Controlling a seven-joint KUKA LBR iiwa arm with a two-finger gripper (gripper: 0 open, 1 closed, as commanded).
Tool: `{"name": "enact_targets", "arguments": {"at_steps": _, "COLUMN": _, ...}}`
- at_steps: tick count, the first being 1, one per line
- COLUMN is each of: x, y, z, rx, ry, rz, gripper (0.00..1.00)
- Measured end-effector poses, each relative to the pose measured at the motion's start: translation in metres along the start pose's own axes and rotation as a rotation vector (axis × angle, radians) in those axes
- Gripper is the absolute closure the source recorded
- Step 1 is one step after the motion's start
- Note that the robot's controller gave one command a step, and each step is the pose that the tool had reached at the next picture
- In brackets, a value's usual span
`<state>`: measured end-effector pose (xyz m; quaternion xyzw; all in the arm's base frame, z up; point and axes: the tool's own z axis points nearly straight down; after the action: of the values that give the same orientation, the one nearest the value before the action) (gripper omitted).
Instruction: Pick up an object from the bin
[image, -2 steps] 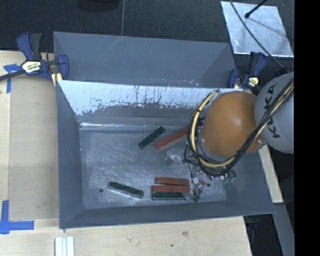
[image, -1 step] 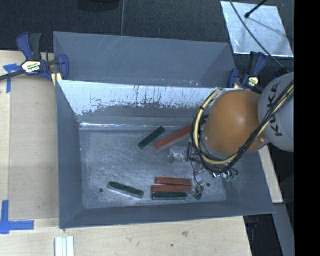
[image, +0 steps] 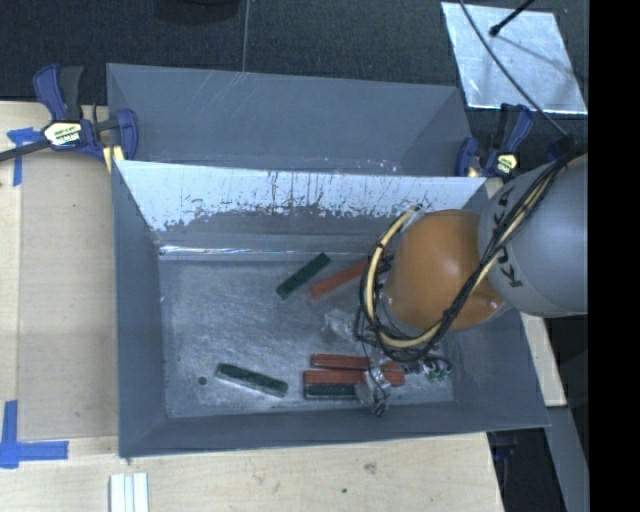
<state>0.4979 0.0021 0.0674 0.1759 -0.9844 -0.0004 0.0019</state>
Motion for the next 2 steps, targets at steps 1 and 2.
{"name": "enact_targets", "arguments": {"at_steps": 1, "x": -0.0006, "y": -0.0007, "z": -0.0008, "rx": 0.002, "ry": -0.004, "rz": 0.001, "gripper": 0.00}}
{"name": "enact_targets", "arguments": {"at_steps": 2, "x": -0.0003, "y": -0.0016, "z": -0.0032, "rx": 0.003, "ry": -0.002, "rz": 0.002, "gripper": 1.00}}
